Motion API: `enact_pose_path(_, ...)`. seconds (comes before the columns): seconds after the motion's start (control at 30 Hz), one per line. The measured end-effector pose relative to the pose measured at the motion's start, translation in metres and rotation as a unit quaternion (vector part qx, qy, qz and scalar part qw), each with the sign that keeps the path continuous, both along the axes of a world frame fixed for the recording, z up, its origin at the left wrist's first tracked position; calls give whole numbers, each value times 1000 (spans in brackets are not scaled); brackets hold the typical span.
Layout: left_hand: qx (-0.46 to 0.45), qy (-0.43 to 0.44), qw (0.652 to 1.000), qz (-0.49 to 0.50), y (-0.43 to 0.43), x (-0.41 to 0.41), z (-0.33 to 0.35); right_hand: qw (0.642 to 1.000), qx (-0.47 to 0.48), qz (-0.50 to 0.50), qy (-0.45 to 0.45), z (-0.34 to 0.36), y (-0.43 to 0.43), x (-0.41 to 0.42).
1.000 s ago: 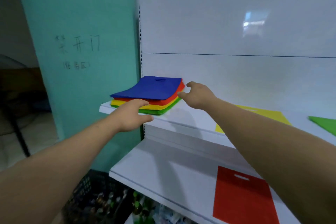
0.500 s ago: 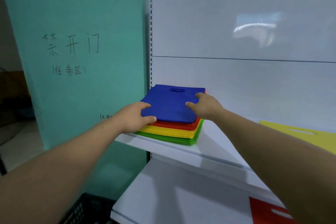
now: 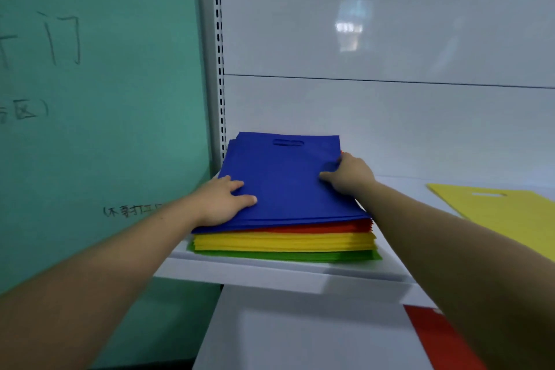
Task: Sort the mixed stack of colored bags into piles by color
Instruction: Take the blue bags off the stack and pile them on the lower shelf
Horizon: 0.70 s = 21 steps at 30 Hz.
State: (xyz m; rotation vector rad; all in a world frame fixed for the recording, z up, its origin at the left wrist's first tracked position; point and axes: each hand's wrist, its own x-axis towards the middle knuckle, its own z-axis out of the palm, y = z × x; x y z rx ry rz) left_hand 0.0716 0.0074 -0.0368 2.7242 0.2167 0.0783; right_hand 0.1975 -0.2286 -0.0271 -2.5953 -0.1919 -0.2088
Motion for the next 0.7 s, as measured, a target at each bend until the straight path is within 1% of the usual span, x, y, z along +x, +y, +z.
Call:
enact_pose_path(0.1, 22, -14, 1000, -5, 1, 0, -4, 998, 65, -1, -20, -2, -2, 0)
enact_pose_path(0.17, 31, -18, 999, -3, 1, -1, -5, 992, 107, 19, -57, -6, -2, -5)
enact_pose_path(0.3, 37, -8, 999, 24, 2, -4, -4, 980, 115, 51, -152, -6, -3, -18)
enact_pose_path(0.4, 74, -14, 996, 48, 0, -10, 3, 962, 140, 69, -223, 3, -8, -30)
enact_pose_path(0.47, 73, -50, 994, 61, -6, -16, 9, 946, 188, 87, -250, 11, -15, -38)
enact_pose_path(0.5, 36, -80, 994, 61, -8, -20, 11, 935, 216, 96, -263, 15, -18, -42)
enact_pose_path(0.53, -36, -120, 991, 55, -10, -23, 14, 922, 244, 103, -282, 18, -20, -46)
enact_pose_path(0.57, -129, -165, 977, 45, -15, -26, 17, 906, 271, 109, -306, 23, -26, -50)
enact_pose_path(0.63, -293, -249, 922, 36, -30, -35, 27, 875, 322, 118, -341, 30, -42, -57)
enact_pose_path(0.67, -341, -272, 899, 36, -39, -42, 32, 862, 345, 117, -351, 32, -52, -60)
enact_pose_path(0.7, -358, -286, 888, 35, -48, -48, 34, 851, 365, 112, -361, 34, -63, -63)
